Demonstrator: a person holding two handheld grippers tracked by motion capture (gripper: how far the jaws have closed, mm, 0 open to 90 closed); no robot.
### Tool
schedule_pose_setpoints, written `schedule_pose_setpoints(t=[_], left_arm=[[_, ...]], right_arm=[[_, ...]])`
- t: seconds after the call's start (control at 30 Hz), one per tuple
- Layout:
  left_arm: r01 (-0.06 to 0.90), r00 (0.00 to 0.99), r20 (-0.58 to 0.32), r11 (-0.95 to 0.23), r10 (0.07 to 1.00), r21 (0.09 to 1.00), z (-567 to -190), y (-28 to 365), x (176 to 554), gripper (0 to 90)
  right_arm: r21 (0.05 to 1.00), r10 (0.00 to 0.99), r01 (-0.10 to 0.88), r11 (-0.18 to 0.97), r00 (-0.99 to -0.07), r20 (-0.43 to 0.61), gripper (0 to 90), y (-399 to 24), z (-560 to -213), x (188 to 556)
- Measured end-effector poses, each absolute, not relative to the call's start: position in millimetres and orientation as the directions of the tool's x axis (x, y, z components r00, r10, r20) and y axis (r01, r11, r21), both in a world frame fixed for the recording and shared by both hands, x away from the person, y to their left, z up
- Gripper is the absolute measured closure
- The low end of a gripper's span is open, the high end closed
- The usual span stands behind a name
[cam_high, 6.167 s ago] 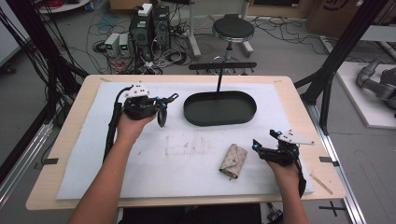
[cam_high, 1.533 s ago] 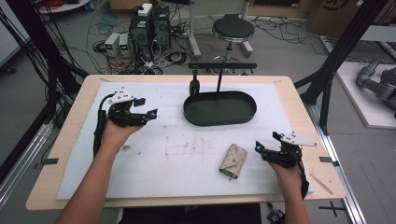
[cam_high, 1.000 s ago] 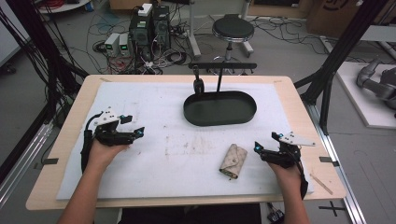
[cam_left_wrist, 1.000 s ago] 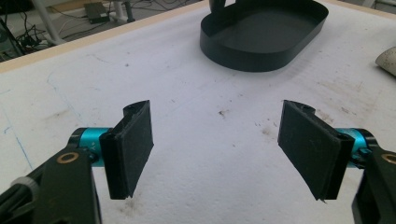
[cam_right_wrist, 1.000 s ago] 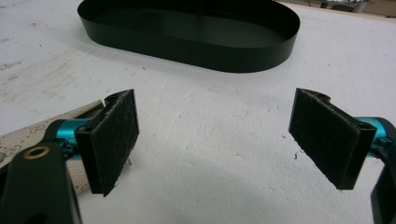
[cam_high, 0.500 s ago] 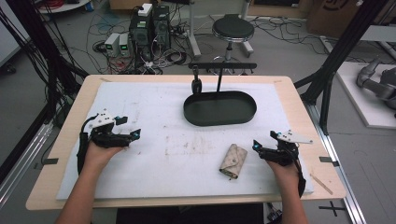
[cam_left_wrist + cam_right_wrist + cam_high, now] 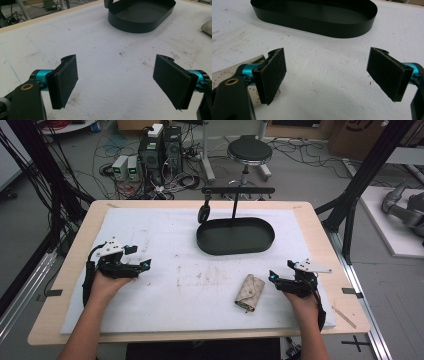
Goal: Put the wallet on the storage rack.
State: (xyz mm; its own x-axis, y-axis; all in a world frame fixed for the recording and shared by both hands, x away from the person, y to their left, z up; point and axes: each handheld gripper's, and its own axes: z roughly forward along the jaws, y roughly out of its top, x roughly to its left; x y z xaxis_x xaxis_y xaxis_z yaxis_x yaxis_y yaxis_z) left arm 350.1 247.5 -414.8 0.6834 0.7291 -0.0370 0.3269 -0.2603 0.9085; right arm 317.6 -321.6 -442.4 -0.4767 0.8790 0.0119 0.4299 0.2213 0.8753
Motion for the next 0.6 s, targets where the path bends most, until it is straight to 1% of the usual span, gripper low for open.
schedule_pose_setpoints(t=[0.6], left_arm=[[0.339,0.681,-0.035,-0.273,0.731,0.900,-415.5,242.3,346.1,19.9]], right_arm=[[0.878,0.880,0.425,0.221,-0.476,0.009,16.4,-325.6,-442.1,317.2]])
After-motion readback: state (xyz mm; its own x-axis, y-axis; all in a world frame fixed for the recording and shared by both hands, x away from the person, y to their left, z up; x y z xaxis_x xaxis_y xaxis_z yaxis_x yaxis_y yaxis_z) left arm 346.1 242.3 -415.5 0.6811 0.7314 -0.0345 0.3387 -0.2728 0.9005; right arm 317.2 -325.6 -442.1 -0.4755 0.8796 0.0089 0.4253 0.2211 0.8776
